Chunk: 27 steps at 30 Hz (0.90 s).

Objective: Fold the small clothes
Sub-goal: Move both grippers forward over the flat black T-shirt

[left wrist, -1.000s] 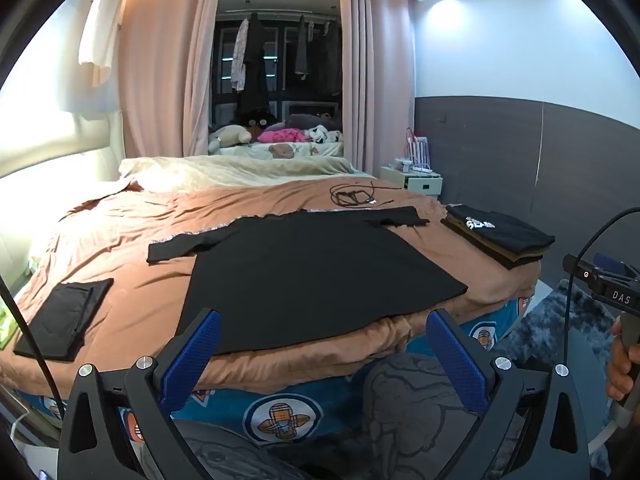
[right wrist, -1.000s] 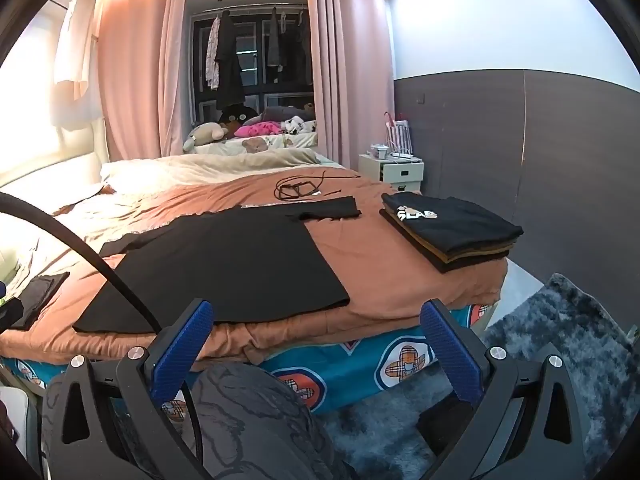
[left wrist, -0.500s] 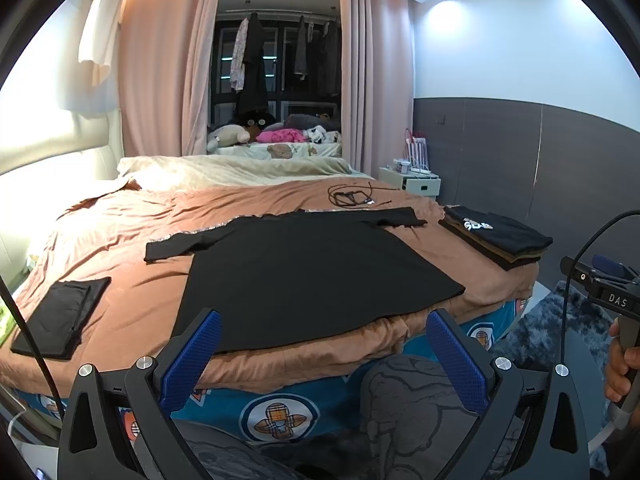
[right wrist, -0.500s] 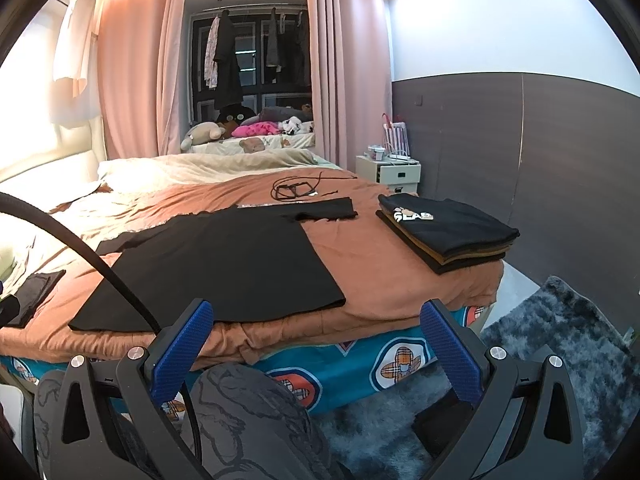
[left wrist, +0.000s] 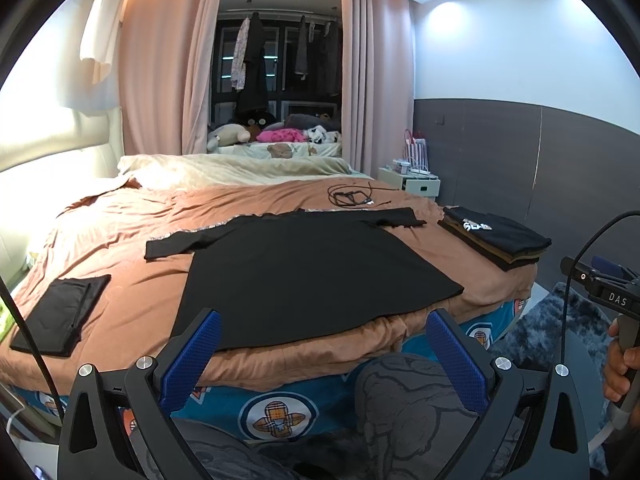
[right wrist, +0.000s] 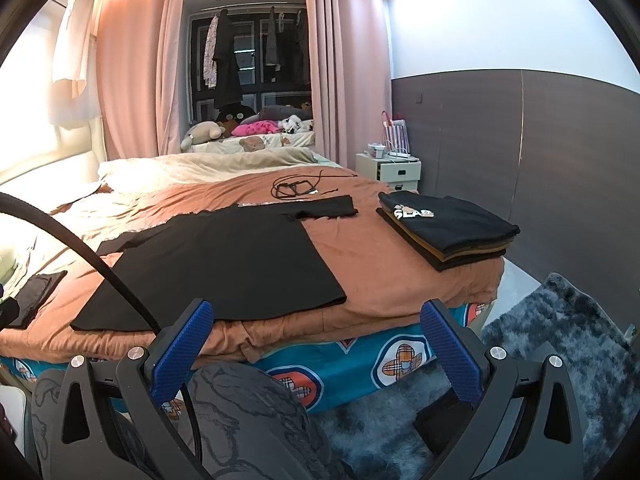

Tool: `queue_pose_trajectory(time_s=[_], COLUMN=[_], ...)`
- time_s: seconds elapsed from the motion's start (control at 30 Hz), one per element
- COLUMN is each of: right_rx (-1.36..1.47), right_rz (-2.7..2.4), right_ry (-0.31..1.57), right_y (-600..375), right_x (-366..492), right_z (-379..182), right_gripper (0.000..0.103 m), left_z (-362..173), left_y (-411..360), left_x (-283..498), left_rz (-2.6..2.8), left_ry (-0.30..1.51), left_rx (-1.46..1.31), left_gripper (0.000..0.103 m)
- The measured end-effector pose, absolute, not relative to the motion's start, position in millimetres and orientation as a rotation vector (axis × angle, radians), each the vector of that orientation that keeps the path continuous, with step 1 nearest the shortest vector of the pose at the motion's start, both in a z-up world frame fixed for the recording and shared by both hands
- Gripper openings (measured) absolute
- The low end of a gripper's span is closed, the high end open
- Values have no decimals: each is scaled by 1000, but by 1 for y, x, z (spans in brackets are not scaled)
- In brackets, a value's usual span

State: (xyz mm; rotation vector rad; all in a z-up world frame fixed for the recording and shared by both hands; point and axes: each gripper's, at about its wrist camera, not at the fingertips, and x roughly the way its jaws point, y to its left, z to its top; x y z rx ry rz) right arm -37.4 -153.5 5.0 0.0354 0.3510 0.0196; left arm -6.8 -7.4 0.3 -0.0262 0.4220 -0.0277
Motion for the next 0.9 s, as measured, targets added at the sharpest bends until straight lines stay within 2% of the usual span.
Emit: queue_pose_trajectory(time_s=[0.9], right_rx=[56], right_rz=[64], right_ry=[345], right_y=[-156], right_x=[-40], right_z=[7], right_gripper=[103], left_z=[10], left_y=[-8], left_x=[-16], left_rz=[-24], left_ry=[403], left_rx=[-43], left_gripper=[103])
